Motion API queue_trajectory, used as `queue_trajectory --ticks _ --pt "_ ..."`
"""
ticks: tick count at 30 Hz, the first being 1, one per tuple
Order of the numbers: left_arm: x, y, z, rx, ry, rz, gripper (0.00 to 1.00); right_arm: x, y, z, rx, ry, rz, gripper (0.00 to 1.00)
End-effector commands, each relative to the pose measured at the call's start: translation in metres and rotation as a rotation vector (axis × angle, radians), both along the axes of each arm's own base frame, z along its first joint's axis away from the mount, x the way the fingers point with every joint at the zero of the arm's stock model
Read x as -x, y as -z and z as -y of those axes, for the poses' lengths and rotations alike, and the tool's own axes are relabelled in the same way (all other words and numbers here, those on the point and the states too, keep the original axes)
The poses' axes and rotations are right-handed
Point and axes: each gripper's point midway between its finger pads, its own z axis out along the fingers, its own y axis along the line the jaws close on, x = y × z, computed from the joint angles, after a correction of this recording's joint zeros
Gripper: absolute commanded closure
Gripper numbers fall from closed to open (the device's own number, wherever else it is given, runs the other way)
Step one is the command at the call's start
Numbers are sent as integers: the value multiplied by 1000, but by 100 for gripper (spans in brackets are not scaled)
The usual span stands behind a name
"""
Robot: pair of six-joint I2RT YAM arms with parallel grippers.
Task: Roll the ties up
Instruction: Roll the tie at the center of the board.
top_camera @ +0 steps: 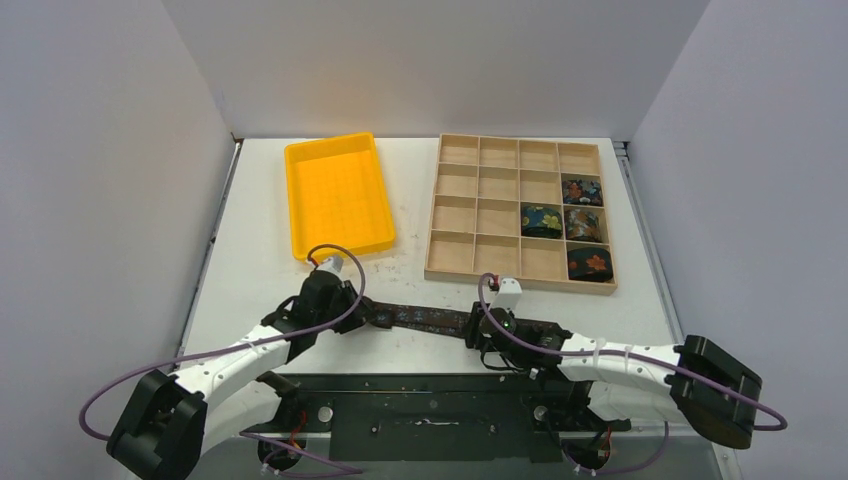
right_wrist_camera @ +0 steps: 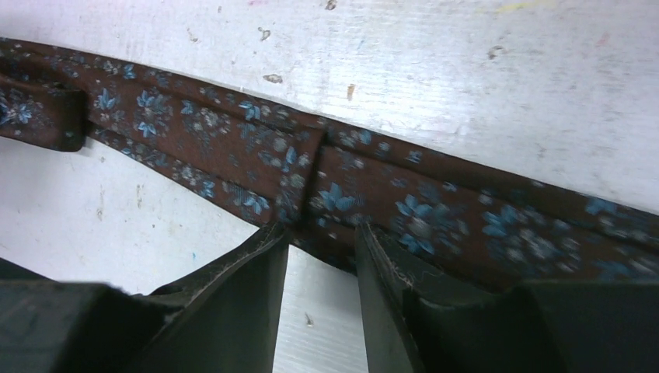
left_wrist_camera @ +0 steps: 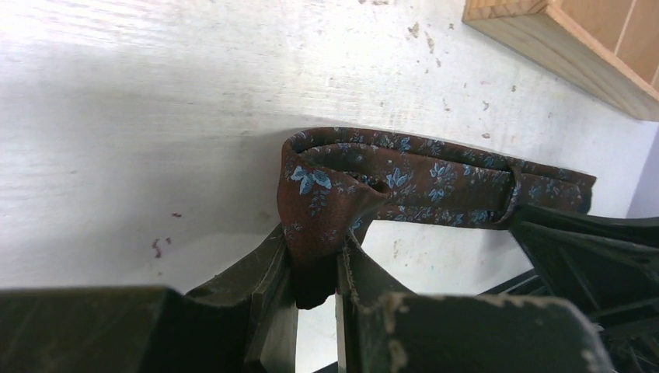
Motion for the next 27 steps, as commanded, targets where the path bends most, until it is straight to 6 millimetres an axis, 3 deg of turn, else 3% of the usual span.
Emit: queue_trajectory --ticks 1,6,12,19,27 --pt "-8 -12 -17 -100 -49 43 100 -6 -16 10 9 44 57 60" --pt "-15 -19 -37 -236 -95 91 100 -9 -34 11 -24 37 111 58" --pt "-20 -26 -51 -435 -119 149 100 -8 -39 17 -39 38 140 57" --pt "-24 -37 -49 -655 -95 210 100 -6 -36 22 -39 45 137 57" --pt "-25 -27 -33 -884 -28 217 100 -4 -38 27 -50 56 144 57"
